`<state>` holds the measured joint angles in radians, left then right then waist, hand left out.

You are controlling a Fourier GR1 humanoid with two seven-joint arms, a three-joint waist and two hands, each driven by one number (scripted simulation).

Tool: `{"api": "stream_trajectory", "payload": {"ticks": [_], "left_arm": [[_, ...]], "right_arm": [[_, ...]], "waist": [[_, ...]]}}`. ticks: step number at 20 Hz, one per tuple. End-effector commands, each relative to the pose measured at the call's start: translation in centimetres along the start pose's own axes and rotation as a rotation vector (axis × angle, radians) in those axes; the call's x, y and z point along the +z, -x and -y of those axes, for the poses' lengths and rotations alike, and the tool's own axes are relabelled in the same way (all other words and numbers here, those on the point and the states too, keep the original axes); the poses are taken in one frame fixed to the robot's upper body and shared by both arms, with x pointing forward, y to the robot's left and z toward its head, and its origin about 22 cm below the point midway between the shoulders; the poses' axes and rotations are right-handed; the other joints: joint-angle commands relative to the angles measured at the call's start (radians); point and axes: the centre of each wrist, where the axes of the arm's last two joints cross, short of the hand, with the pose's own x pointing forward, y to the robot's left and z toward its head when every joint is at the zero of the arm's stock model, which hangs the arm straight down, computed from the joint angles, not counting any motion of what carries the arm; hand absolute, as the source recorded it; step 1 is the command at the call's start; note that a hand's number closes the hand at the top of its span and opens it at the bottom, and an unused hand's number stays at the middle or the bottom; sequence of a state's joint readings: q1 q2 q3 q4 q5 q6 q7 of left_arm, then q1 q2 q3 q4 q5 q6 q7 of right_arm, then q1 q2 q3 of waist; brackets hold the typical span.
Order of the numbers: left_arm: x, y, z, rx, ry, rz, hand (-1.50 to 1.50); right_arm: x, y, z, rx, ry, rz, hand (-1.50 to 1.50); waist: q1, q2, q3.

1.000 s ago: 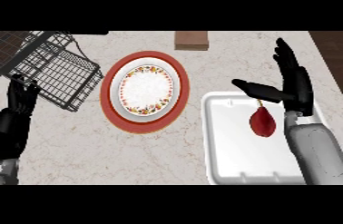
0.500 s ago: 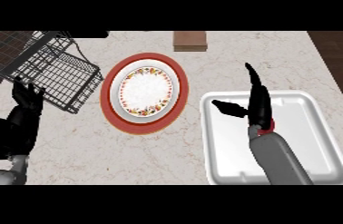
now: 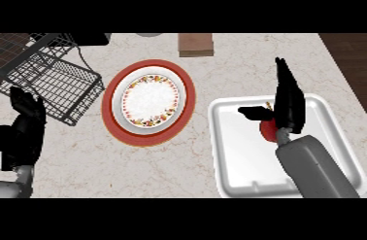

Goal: Pick the pear from the tray and place it in the plate

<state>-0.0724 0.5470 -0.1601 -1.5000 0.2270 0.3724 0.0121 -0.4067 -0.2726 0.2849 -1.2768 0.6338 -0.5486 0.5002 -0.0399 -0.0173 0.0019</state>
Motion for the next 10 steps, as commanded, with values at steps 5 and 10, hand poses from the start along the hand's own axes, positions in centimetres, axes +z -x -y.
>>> {"api": "stream_trajectory", "payload": {"ticks": [5, 10], "left_arm": [[-0.6, -1.8, 3.0, 0.054, 0.153, 0.009, 0.0], [0.2, -1.2, 4.4, 0.044, 0.174, 0.006, 0.0]], "right_arm": [[-0.8, -2.8, 3.4, 0.267, -0.242, -0.232, -1.5], [-1.7, -5.7, 6.5, 0.339, -0.317, -0.327, -1.5]], "waist": [[-0.028, 0.004, -0.007], [-0.014, 0.009, -0.005]]}}
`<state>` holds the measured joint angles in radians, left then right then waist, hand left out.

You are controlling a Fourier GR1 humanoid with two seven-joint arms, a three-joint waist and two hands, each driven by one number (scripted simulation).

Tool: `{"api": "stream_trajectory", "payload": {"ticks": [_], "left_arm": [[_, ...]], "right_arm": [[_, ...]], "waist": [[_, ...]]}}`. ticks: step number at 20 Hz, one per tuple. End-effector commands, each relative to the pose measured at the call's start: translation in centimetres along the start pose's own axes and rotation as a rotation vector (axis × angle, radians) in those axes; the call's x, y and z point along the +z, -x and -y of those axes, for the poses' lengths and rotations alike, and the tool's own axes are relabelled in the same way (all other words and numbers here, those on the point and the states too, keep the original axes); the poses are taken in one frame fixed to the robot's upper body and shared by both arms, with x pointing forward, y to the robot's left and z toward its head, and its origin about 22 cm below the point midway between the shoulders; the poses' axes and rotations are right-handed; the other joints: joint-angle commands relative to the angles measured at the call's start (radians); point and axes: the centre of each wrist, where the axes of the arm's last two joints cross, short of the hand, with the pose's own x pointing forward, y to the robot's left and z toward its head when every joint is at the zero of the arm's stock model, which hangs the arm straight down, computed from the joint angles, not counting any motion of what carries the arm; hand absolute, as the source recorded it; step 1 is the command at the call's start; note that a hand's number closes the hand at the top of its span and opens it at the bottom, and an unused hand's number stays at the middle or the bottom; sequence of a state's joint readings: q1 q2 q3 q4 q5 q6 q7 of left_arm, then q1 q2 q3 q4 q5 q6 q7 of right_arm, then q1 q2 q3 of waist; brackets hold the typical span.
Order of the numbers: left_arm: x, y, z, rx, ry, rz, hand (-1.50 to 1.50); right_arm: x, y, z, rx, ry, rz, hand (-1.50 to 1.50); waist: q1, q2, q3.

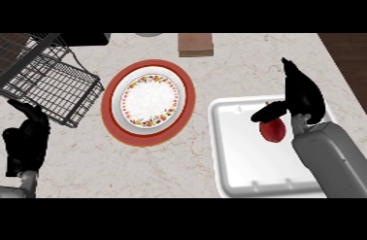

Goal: Pick the pear from the tray and place it in the plate

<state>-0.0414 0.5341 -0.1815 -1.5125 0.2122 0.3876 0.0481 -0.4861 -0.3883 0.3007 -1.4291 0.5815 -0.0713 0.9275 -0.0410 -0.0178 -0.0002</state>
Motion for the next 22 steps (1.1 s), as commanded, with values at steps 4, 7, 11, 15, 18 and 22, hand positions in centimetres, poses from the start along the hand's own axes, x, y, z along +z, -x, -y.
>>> {"api": "stream_trajectory", "payload": {"ticks": [4, 7, 11, 15, 18, 22], "left_arm": [[-2.2, -2.0, 3.6, 0.046, 0.185, 0.086, 0.0], [-1.5, -3.0, 5.2, 0.05, 0.199, 0.085, 0.0], [-2.0, -3.7, 4.0, 0.034, 0.193, 0.088, 0.0], [-1.9, -3.2, 4.4, 0.047, 0.181, 0.099, 0.0], [-2.7, -3.3, 4.6, 0.048, 0.191, 0.095, 0.0], [-1.7, -2.6, 6.3, 0.058, 0.199, 0.092, 0.0]], "right_arm": [[0.7, 0.1, 1.9, 0.074, -0.105, -0.127, -1.5], [0.1, -0.6, 3.3, 0.052, -0.128, -0.143, -1.5], [0.3, 1.8, 0.9, 0.082, -0.175, -0.168, -1.5], [-1.2, 3.8, 1.2, 0.136, -0.223, -0.21, -1.5], [-1.6, 3.9, -0.1, 0.144, -0.246, -0.237, -1.5], [-0.9, 5.1, -2.2, 0.142, -0.262, -0.235, -1.5]], "waist": [[-0.001, 0.019, -0.002], [0.012, 0.019, -0.001], [0.018, 0.019, 0.0], [0.021, 0.021, 0.0], [0.017, 0.023, 0.0], [0.017, 0.021, 0.0]]}}
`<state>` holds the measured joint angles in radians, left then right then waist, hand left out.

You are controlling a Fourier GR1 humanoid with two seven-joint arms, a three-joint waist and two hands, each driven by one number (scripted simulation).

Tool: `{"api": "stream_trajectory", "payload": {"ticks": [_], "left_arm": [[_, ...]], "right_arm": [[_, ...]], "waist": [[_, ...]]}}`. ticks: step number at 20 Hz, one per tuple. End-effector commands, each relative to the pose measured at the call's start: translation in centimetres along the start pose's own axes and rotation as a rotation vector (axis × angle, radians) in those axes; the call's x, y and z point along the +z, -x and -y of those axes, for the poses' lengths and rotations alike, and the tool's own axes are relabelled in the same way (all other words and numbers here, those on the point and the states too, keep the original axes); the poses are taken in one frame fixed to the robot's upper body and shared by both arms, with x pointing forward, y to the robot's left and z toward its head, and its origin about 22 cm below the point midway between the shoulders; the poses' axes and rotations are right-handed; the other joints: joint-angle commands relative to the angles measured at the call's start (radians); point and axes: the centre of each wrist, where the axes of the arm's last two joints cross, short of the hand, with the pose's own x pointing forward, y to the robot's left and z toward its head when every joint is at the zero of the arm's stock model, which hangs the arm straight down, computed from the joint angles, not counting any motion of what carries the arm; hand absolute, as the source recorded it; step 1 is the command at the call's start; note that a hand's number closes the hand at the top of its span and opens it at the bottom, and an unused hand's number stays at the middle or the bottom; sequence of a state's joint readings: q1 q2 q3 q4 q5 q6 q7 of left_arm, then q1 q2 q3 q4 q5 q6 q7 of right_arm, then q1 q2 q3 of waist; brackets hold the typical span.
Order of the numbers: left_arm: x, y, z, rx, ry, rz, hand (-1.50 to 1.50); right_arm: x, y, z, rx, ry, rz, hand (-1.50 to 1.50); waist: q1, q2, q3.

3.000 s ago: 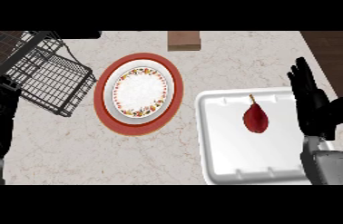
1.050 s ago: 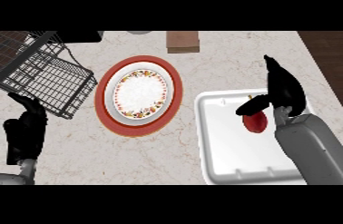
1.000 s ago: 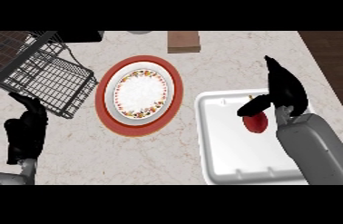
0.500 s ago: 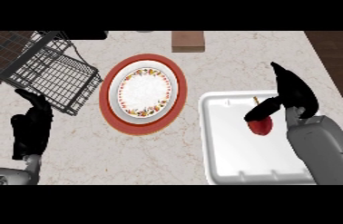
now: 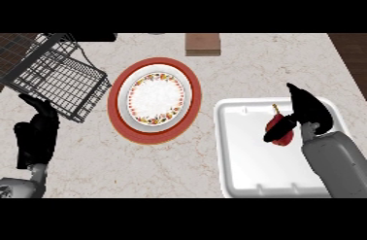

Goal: Pick the pear from the tray and place it in the plate

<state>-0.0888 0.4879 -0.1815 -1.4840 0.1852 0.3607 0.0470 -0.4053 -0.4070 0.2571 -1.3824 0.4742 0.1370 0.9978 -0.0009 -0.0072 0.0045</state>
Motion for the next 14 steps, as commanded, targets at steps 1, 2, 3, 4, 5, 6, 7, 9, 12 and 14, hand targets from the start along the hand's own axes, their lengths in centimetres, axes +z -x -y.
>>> {"api": "stream_trajectory", "payload": {"ticks": [1, 2, 3, 4, 5, 6, 7, 9, 12, 14], "left_arm": [[-1.3, -2.8, 4.4, 0.038, 0.168, 0.072, 0.0], [-2.9, -4.3, 3.2, 0.029, 0.149, 0.078, 0.0], [-2.3, -3.2, 4.1, 0.037, 0.167, 0.079, 0.0], [-1.9, -2.6, 2.4, 0.025, 0.172, 0.078, 0.0], [-2.4, -4.0, 3.7, 0.031, 0.165, 0.075, 0.0], [-2.0, -2.4, 3.4, 0.031, 0.162, 0.073, 0.0], [-2.4, -3.6, 3.4, 0.016, 0.181, 0.072, 0.0], [-2.0, -3.4, 3.2, 0.043, 0.171, 0.077, 0.0], [-3.5, -2.4, 2.9, 0.039, 0.164, 0.071, 0.0], [-1.0, -3.2, 3.2, 0.034, 0.191, 0.064, 0.0]], "right_arm": [[-1.6, 0.8, -0.6, 0.048, -0.045, -0.057, -1.5], [-0.4, -0.9, -2.2, 0.033, -0.037, -0.043, -1.5], [-1.3, 0.9, -2.0, 0.03, -0.039, -0.053, -1.5], [-1.0, 0.0, -2.7, 0.01, -0.04, -0.055, -1.5], [-1.9, 1.5, -2.6, 0.026, -0.044, -0.064, -1.5], [-2.7, 2.3, -1.7, 0.032, -0.05, -0.08, -1.5], [-2.6, 1.8, -2.4, 0.038, -0.065, -0.083, -1.5], [-2.5, 1.9, -3.3, 0.03, -0.058, -0.085, -1.5], [-3.2, 2.1, -3.7, 0.053, -0.078, -0.082, -1.5], [-2.7, 2.5, -2.9, 0.043, -0.029, -0.04, 1.5]], "waist": [[-0.011, 0.013, -0.004], [-0.014, 0.012, -0.004], [-0.021, 0.013, -0.005], [-0.008, 0.011, -0.005], [-0.016, 0.012, -0.004], [-0.012, 0.012, -0.005], [-0.014, 0.013, -0.004], [-0.01, 0.011, -0.004], [-0.019, 0.015, -0.005], [-0.008, 0.007, -0.004]]}}
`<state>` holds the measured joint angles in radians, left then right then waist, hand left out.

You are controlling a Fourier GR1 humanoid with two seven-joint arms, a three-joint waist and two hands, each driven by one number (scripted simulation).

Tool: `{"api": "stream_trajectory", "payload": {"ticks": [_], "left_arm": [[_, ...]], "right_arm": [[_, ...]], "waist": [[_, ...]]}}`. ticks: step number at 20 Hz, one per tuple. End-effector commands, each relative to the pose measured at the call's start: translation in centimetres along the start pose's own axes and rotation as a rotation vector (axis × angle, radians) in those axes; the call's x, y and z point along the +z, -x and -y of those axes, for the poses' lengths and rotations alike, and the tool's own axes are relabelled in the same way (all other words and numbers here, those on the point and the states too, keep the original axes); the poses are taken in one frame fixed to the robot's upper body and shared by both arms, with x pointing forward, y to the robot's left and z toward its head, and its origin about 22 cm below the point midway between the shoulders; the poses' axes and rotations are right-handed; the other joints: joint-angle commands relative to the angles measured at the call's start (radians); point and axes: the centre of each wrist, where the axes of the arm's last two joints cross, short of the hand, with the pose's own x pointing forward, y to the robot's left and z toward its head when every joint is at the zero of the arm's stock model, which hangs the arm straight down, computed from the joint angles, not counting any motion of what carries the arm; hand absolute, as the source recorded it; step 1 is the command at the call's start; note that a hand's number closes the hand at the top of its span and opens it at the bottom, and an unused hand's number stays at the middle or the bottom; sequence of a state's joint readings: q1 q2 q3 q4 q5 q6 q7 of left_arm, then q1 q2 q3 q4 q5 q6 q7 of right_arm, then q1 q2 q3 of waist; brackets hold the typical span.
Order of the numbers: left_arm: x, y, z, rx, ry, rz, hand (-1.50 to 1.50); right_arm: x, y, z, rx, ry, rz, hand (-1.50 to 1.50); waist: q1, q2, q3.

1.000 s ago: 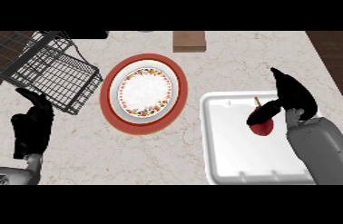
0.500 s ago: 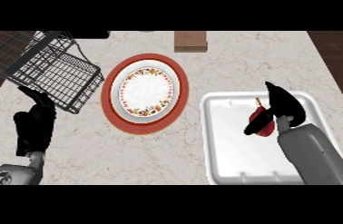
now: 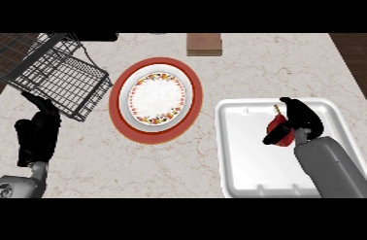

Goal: Pick the pear from the tray and place it in the plate

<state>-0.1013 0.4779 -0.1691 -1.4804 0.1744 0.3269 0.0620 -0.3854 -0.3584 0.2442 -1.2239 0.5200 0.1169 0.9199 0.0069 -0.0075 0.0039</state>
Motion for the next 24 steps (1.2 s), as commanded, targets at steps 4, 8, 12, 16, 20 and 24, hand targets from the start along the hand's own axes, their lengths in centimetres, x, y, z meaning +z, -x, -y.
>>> {"api": "stream_trajectory", "payload": {"ticks": [4, 8, 12, 16, 20, 24], "left_arm": [[-1.4, -4.1, 3.1, 0.019, 0.148, 0.092, 0.0], [-1.8, -3.0, 3.5, 0.024, 0.133, 0.072, 0.0], [-1.6, -3.5, 2.7, 0.028, 0.146, 0.079, 0.0], [-0.9, -2.2, 3.6, 0.054, 0.119, 0.074, 0.0], [-1.5, -2.3, 2.9, 0.034, 0.125, 0.069, 0.0], [0.2, -1.2, 4.0, 0.056, 0.124, 0.034, 0.0]], "right_arm": [[-1.7, 1.3, -0.4, 0.033, 0.093, 0.015, 1.5], [-1.2, 1.0, -0.4, 0.042, 0.116, 0.028, 1.5], [-1.1, 0.5, -0.1, 0.058, 0.169, 0.097, 1.5], [2.3, 0.1, -3.9, 0.19, 0.141, 0.34, 1.5], [4.7, 0.1, -3.8, 0.191, 0.247, 0.463, 1.5], [6.9, -1.2, -1.7, 0.064, 0.488, 0.641, 1.5]], "waist": [[-0.009, 0.011, -0.003], [-0.019, 0.01, -0.004], [-0.014, 0.009, -0.004], [-0.036, 0.005, -0.005], [-0.046, 0.005, -0.005], [-0.054, 0.001, -0.004]]}}
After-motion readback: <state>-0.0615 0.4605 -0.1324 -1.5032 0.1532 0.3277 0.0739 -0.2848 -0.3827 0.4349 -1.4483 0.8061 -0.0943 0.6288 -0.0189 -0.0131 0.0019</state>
